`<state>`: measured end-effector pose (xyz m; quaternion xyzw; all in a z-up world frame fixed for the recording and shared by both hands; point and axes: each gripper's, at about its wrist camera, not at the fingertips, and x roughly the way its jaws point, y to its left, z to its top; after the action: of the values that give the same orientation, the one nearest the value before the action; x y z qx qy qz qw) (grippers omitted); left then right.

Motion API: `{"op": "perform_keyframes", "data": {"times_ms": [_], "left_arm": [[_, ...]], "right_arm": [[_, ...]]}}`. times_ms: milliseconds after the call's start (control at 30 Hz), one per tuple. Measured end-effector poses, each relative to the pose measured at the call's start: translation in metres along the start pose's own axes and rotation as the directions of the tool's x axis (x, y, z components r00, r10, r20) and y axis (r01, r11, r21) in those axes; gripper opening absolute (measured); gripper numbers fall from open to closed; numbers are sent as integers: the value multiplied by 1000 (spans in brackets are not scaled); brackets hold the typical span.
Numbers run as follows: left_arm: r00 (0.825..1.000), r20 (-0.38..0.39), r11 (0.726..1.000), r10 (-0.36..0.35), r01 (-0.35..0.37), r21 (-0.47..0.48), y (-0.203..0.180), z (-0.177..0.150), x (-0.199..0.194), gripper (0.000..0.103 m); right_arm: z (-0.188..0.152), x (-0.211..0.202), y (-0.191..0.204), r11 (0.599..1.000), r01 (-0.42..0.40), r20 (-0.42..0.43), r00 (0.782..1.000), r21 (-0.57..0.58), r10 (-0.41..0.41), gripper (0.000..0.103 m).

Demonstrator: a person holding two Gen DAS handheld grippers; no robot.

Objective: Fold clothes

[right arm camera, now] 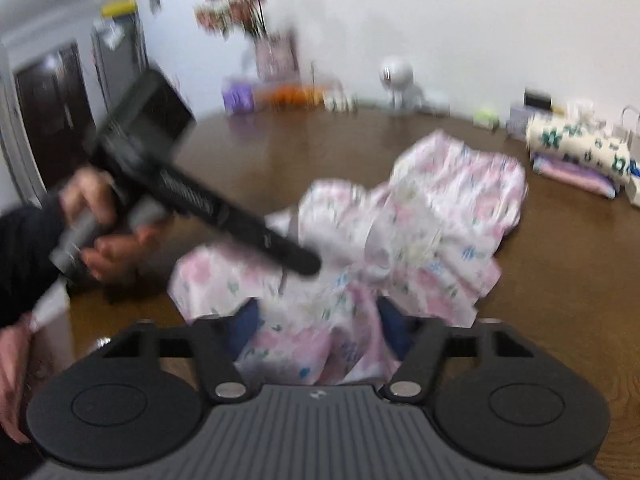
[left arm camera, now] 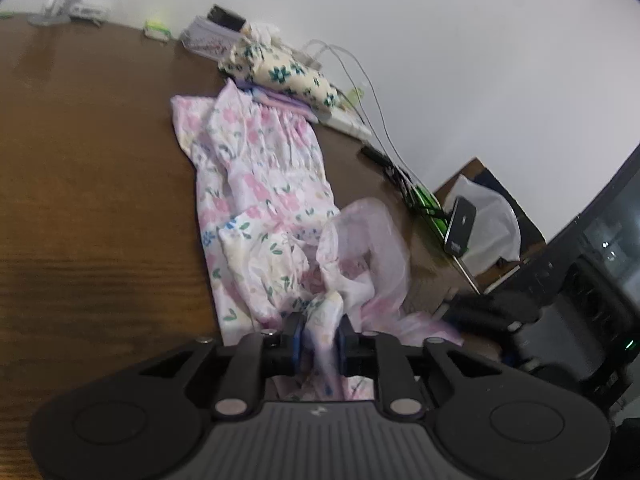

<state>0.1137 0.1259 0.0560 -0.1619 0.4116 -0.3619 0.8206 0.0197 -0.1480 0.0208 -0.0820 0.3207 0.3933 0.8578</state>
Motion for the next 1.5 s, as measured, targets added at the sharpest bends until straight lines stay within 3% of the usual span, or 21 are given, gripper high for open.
{"op": "perform_keyframes", "data": {"times_ms": [33, 100, 200, 267, 400, 467, 633, 733, 767, 833, 867, 900, 967, 1067, 1100, 1200, 1267, 1300, 1333, 1433, 1500], "left_arm": [[999, 29, 1000, 23, -24, 11, -1, -1, -10, 30], [993, 89, 992, 83, -90, 89, -14, -9, -33, 42], [967, 191, 940, 169, -217, 264, -47, -29, -72, 65], [961, 230, 906, 152, -228, 355, -71, -55, -90, 83], [973, 214, 838, 82, -183, 514, -112, -113, -100, 84], [972, 221, 761, 76, -200, 617, -132, -145, -96, 84], [972, 227, 431, 60, -230, 873, -162, -217, -74, 84], [969, 230, 292, 87, -246, 924, -157, -238, -59, 84], [968, 232, 248, 95, -248, 936, -156, -244, -54, 83], [968, 229, 220, 105, -247, 944, -151, -246, -51, 77], [970, 218, 221, 106, -237, 946, -149, -243, -51, 73], [972, 207, 223, 108, -226, 948, -147, -241, -51, 71], [978, 171, 239, 116, -195, 951, -144, -234, -48, 57], [984, 119, 321, 132, -157, 934, -139, -215, -42, 48], [986, 93, 360, 135, -136, 923, -137, -208, -42, 48], [992, 15, 441, 123, -68, 895, -135, -191, -43, 36], [995, -42, 485, 96, -10, 874, -137, -187, -53, 11], [994, -73, 508, 80, 22, 861, -137, -185, -58, 10], [991, -124, 541, 49, 78, 837, -139, -181, -64, 9], [953, -282, 650, -107, 282, 706, -142, -162, -84, 8], [912, -332, 710, -240, 398, 581, -137, -142, -93, 8]], "right_arm": [[0, 4, -1, 1000, -4, -9, 1000, 16, 4, 36], [2, 10, -4, 999, -10, -30, 999, 45, 11, 22], [2, 10, -1, 1000, -4, -73, 997, 6, 4, 15], [0, 3, -1, 998, -54, -105, 993, 16, 55, 13], [-17, -17, -1, 982, -177, -138, 973, 72, 185, 12], [-29, -29, 4, 969, -225, -147, 960, 104, 239, 11], [-50, -61, 21, 959, -246, -176, 947, 138, 268, 9], [-58, -76, 33, 965, -231, -182, 951, 123, 251, 13], [-59, -85, 38, 973, -210, -160, 961, 99, 224, 21], [-61, -109, 52, 982, -190, -68, 980, -1, 189, 57], [-66, -122, 66, 981, -159, -20, 987, -110, 158, 78], [-71, -133, 80, 968, -120, 20, 992, -220, 128, 87], [-86, -132, 110, 891, -23, 28, 999, -454, 40, 85], [-108, -112, 129, 777, 50, 24, 999, -628, -45, 75], [-112, -105, 129, 755, 72, 34, 997, -652, -65, 64], [-113, -90, 128, 751, 63, 31, 998, -657, -56, 45], [-107, -87, 122, 797, 8, -6, 1000, -604, -14, 32], [-105, -92, 121, 813, -10, -7, 1000, -582, 7, 18], [-102, -99, 119, 834, -48, -19, 999, -550, 44, 15], [-87, -119, 94, 892, -268, -82, 963, -364, 256, 13], [-78, -126, 70, 881, -427, -88, 904, -202, 418, 13]]}}
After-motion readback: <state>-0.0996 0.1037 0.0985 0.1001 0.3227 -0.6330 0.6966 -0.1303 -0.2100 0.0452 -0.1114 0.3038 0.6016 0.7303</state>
